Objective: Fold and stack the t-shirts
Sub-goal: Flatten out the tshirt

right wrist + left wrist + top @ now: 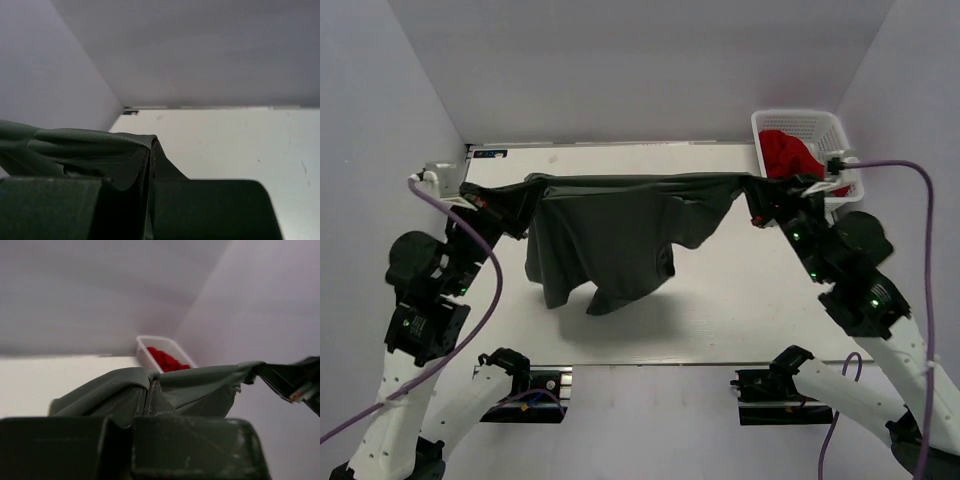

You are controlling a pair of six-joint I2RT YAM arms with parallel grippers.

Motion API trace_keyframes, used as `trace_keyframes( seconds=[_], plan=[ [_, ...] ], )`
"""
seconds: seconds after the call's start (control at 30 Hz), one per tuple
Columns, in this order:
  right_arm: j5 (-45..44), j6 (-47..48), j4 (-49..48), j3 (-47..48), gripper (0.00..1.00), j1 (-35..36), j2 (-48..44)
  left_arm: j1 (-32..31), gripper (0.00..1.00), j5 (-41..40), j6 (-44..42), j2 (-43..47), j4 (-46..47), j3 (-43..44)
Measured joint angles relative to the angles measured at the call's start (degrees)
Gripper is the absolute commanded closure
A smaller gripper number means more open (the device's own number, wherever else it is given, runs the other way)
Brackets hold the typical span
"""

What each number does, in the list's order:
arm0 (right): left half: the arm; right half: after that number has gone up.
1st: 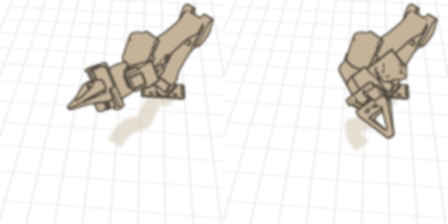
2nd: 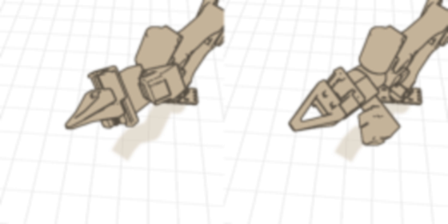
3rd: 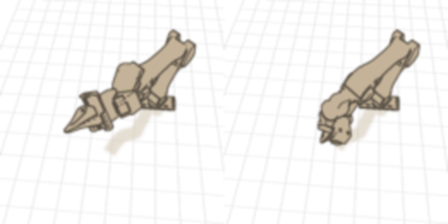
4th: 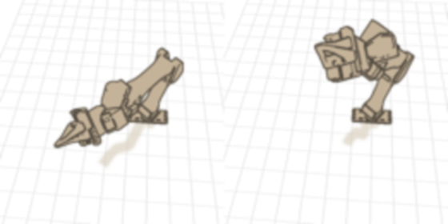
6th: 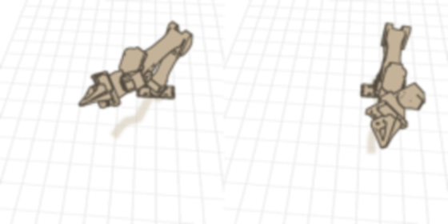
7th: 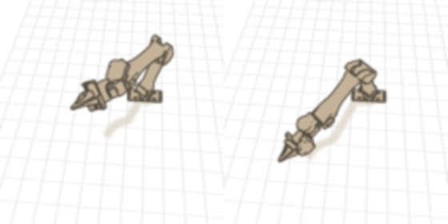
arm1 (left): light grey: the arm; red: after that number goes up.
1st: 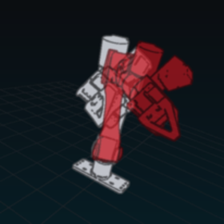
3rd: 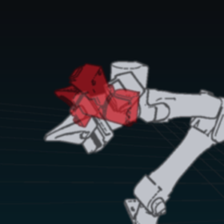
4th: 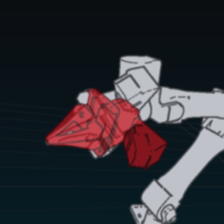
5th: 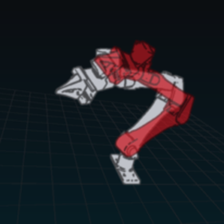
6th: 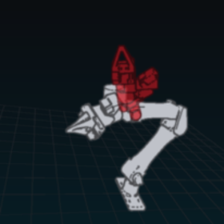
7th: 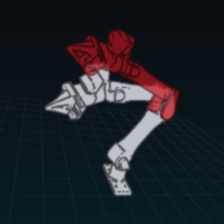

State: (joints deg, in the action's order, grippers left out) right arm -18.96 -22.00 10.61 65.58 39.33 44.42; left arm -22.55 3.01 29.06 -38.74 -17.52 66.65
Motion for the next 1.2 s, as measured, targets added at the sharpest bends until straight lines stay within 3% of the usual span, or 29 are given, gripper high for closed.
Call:
trace_keyframes(
  seconds=[0.43, 0.6, 0.77, 0.93, 1.0, 1.03, 1.07, 1.13, 1.17, 1.2],
  plan=[
    [18.80, 1.75, 4.90, 13.14, 1.00, 0.00, -7.21, 0.70, 1.00, 13.77, 0.15, 6.23, -0.68, 12.68],
    [20.50, 2.10, 6.23, 14.36, 1.00, 0.00, -7.61, 0.74, 1.00, 15.50, 1.18, 6.27, -0.68, 14.05],
    [12.04, 3.89, 4.70, 14.47, 1.00, -0.20, -2.69, 0.92, 1.00, 13.55, 1.73, 1.18, 1.44, 12.76],
    [-4.92, 5.77, 0.55, 15.41, 1.00, -1.95, 16.26, 1.07, 1.00, 3.91, 2.08, -14.01, 4.94, 8.37],
    [-8.70, 5.88, -0.26, 17.16, 1.00, -4.20, 27.30, 1.27, 0.75, -0.11, 2.34, -23.89, 6.25, 7.63],
    [-9.40, 5.49, -0.37, 17.97, 1.00, -5.40, 32.59, 1.40, 0.56, -1.81, 2.14, -29.35, 6.69, 7.58],
    [-9.33, 4.96, -0.26, 19.02, 1.00, -7.32, 38.69, 1.44, 0.20, -3.63, 2.08, -35.78, 7.32, 7.72],
    [-8.85, 3.80, 1.03, 21.68, 0.99, -10.67, 49.77, 1.53, 0.01, -6.86, 2.75, -49.35, 6.14, 9.40],
    [-8.20, 3.28, 2.05, 23.89, 0.86, -12.35, 55.10, 1.73, 0.01, -8.37, 2.64, -55.47, 4.79, 10.64],
    [-7.34, 2.89, 3.56, 26.38, 0.54, -14.01, 60.46, 1.88, 0.01, -9.46, 2.80, -61.24, 2.47, 12.52]
  ],
)
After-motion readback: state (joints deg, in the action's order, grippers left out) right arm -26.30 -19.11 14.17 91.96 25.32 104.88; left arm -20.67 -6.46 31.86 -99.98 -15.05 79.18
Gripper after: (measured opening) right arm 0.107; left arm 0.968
